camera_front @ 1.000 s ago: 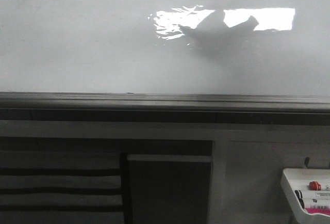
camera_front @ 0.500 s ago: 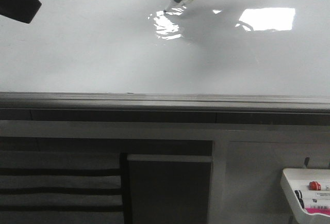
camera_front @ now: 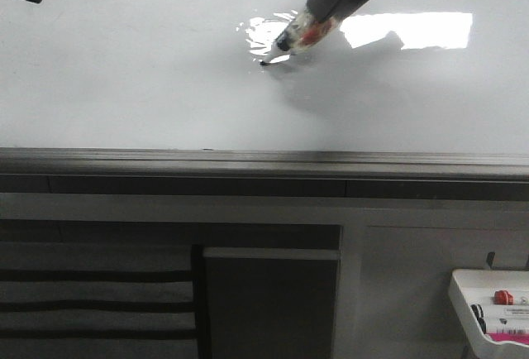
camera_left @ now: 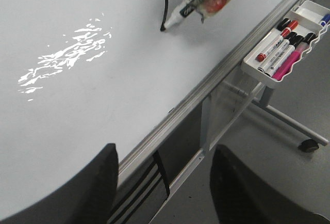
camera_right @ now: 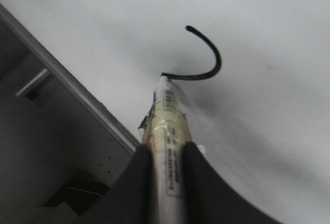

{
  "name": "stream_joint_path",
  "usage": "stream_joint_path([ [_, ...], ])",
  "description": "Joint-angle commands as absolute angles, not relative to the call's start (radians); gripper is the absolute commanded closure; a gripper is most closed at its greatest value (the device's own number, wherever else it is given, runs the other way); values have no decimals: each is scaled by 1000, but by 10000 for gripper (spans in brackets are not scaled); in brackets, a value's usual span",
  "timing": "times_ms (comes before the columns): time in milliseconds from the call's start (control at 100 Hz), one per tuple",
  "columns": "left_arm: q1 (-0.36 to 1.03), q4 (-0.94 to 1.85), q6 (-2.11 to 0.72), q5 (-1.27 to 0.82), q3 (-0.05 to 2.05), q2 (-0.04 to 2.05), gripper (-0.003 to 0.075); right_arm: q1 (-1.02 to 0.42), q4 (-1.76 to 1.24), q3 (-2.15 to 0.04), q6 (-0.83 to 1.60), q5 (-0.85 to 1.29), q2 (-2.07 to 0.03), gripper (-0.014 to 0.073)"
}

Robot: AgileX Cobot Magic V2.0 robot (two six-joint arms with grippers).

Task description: Write number 3 on whiteboard

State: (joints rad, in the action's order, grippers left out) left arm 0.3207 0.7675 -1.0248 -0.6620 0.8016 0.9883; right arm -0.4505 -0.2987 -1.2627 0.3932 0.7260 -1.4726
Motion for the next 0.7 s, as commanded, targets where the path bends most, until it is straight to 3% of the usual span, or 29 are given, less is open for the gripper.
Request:
stream_joint_path([
  [0,317,811,-1017,-619,836,971,356,-432,-278,-1280,401,628,-1450,647],
  [180,317,811,-1017,-595,836,971,356,-364,-281,-1202,401,725,-1363,647],
  [490,317,811,-1018,-584,836,971,356,-519,-331,-1129,401,476,-1409,647],
  [690,317,802,-1024,-578,836,971,356,-539,-331,-1182,457,554,-1374,647],
])
